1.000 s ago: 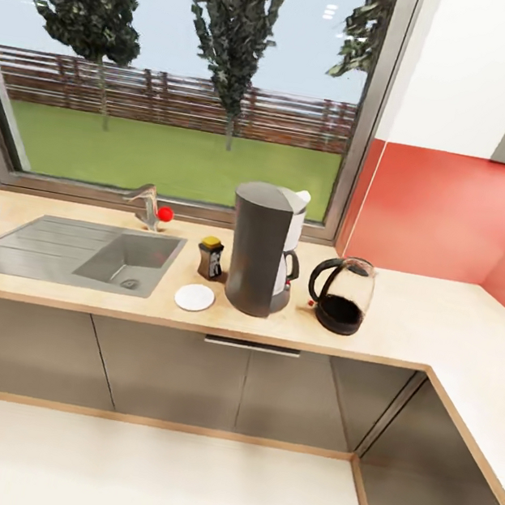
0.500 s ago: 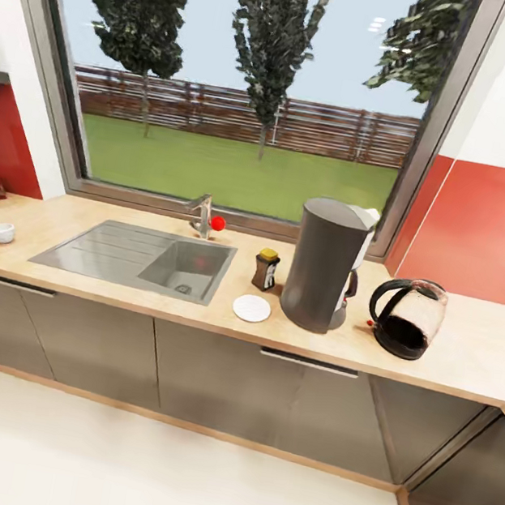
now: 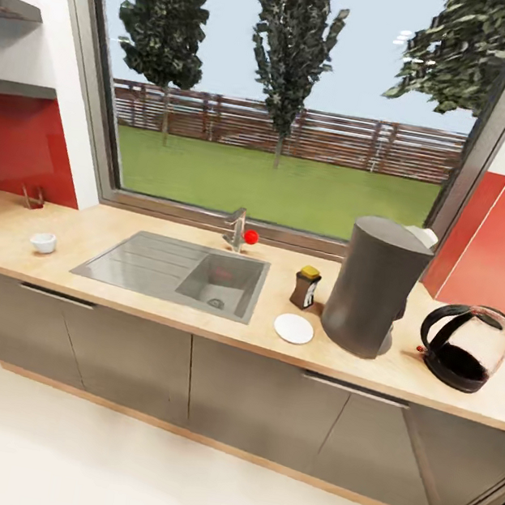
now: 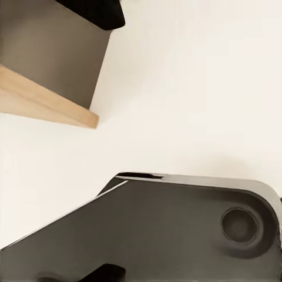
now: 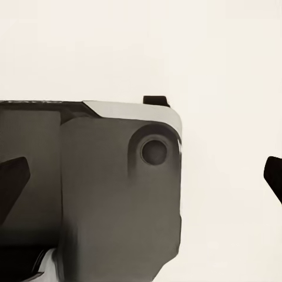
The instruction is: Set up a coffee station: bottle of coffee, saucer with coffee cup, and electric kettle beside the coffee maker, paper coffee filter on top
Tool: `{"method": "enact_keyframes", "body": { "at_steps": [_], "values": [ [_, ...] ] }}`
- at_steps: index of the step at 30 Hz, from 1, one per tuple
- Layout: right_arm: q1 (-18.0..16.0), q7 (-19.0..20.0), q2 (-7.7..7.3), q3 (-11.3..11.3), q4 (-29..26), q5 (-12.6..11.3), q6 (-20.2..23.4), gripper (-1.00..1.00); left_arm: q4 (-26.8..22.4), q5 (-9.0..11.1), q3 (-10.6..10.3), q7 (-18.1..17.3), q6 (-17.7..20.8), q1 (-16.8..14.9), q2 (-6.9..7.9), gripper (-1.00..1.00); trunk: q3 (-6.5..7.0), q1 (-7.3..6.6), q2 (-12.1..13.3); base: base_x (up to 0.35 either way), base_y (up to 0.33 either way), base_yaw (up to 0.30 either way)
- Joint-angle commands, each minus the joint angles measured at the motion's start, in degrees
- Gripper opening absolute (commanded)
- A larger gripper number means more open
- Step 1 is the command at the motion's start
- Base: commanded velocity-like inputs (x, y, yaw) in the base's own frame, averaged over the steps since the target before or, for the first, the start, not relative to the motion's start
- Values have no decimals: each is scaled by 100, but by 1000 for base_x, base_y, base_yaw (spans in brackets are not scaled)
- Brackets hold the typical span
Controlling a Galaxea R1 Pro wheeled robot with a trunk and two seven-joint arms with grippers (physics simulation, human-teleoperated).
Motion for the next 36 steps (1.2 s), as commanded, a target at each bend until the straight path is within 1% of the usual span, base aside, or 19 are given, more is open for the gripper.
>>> {"method": "enact_keyframes", "body": {
  "at_steps": [1,15,36],
  "values": [
    [-4,-24,2,-48,5,59,-18,100,3,60,-49,7,-18,-5,-2,100,0,4,-7,235,263,83],
    [-4,-24,2,-48,4,59,-18,100,2,60,-49,7,-22,-5,-21,100,119,4,-7,230,261,76],
    [-3,-24,1,-48,6,59,-18,100,2,60,-49,7,-20,-7,-31,100,301,4,-7,157,301,4]
  ]
}}
